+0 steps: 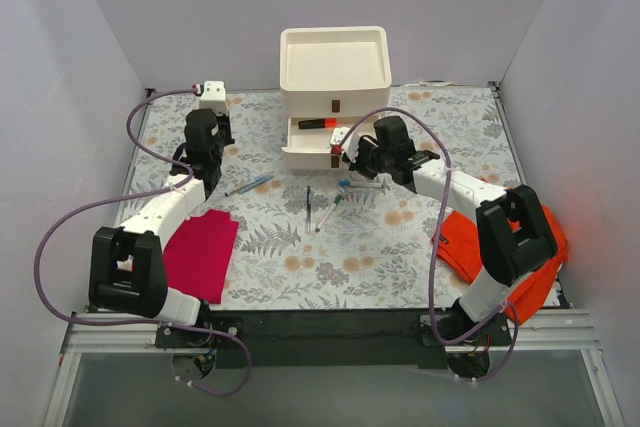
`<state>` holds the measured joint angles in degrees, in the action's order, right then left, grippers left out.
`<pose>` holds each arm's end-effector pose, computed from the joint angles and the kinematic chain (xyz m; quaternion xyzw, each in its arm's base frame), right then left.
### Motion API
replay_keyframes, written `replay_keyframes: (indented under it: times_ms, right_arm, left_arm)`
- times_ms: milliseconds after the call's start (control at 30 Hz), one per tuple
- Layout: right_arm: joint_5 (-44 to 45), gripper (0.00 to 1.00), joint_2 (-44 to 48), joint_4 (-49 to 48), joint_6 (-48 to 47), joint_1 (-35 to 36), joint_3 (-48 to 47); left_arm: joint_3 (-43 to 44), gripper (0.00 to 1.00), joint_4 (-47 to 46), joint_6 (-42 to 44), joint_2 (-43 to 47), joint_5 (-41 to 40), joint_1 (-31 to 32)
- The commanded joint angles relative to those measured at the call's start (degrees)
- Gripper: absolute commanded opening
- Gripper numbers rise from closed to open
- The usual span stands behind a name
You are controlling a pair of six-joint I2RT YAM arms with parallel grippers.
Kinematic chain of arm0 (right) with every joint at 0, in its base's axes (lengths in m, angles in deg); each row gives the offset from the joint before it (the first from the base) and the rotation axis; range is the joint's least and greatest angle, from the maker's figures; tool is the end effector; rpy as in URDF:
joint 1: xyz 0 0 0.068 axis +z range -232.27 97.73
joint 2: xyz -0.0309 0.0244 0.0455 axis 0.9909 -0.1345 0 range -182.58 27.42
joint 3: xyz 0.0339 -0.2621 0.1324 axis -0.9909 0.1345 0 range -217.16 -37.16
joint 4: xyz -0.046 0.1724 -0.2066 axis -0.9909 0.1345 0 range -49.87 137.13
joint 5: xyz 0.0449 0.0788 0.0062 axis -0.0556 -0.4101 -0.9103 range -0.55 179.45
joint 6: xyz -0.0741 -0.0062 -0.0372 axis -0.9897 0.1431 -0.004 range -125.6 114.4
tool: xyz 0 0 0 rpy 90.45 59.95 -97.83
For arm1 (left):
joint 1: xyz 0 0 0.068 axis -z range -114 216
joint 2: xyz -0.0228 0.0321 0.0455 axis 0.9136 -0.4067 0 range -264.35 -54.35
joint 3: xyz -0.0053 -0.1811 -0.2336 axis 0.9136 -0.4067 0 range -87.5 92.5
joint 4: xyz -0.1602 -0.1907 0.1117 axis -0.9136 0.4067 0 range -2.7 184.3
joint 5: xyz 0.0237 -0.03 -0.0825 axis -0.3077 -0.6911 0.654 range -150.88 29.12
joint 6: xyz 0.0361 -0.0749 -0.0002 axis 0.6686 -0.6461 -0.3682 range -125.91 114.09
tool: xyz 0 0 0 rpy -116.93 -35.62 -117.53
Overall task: Sort the stationery into containers
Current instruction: Close the drawer in the storage box.
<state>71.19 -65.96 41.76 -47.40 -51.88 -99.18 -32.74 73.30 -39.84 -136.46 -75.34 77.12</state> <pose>0.3403 0.2258 0.2399 -0.5724 0.6565 0.0920 0.4827 0.3735 -0.0549 0.3001 -0.2304 0.7474 -0.1444 0.6062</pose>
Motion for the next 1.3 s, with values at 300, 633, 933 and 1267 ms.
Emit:
replay_keyframes:
  times_ms: [300, 633, 933, 1267]
  right_arm:
    - [6.93, 0.01, -11.55, -10.59, 3.04, -0.16, -17.68]
    - [6.31, 0.01, -14.19, -10.86, 5.33, -0.16, -21.74]
    - [12.54, 0.01, -18.67, -12.96, 5.24, -0.25, -24.55]
    - [14.39, 0.01, -21.84, -15.07, 6.29, -1.12, -28.42]
  left_arm:
    - [1.13, 0.05, 3.97, -2.81, 1.25, 0.83, -1.18]
    - [0.78, 0.04, 3.19, -2.54, 0.19, 0.57, -1.27]
    - [2.89, 0.03, 3.01, -2.45, -2.0, 0.66, -1.27]
    - [2.63, 0.03, 3.8, -2.37, -1.92, 0.74, -1.36]
